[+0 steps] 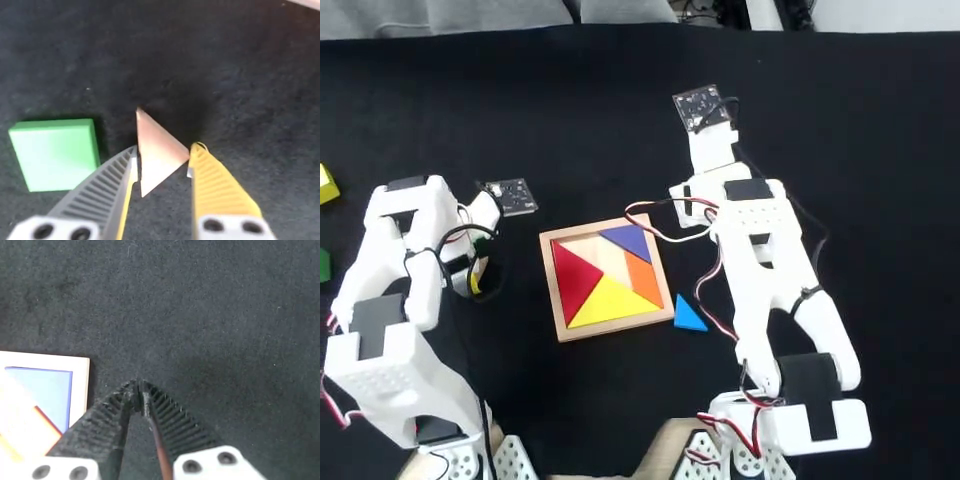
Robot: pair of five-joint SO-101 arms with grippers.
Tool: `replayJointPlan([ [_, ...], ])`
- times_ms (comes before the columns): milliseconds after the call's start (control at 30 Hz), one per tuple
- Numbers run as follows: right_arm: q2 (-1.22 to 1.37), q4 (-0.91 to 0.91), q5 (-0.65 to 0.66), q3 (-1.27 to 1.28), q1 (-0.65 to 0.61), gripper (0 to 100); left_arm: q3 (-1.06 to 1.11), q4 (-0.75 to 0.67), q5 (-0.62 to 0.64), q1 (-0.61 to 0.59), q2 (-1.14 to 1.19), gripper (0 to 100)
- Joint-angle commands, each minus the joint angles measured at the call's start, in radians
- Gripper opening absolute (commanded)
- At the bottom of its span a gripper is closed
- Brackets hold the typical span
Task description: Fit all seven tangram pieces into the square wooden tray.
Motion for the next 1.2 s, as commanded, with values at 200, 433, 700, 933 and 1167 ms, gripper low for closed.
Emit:
replayJointPlan([
  [200, -0.053, -0.023, -0.002, -0.025, 0.002, 1.1, -0.14, 0.129, -0.005, 0.047, -0.031, 10],
  [433, -0.053, -0.023, -0.002, -0.027, 0.008, 1.1, -0.239, 0.324, -0.008, 0.159, -0.115, 10],
  [700, -0.054, -0.077, -0.009, -0.024, 0.08, 1.1, -0.274, 0.476, -0.097, 0.414, -0.275, 10],
  [933, -0.053, -0.173, -0.012, 0.018, 0.17, 1.1, -0.26, 0.342, -0.097, 0.704, -0.275, 10],
  [1167, -0.053, -0.227, -0.012, 0.044, 0.183, 1.1, -0.268, 0.298, -0.095, 0.823, -0.112, 10],
])
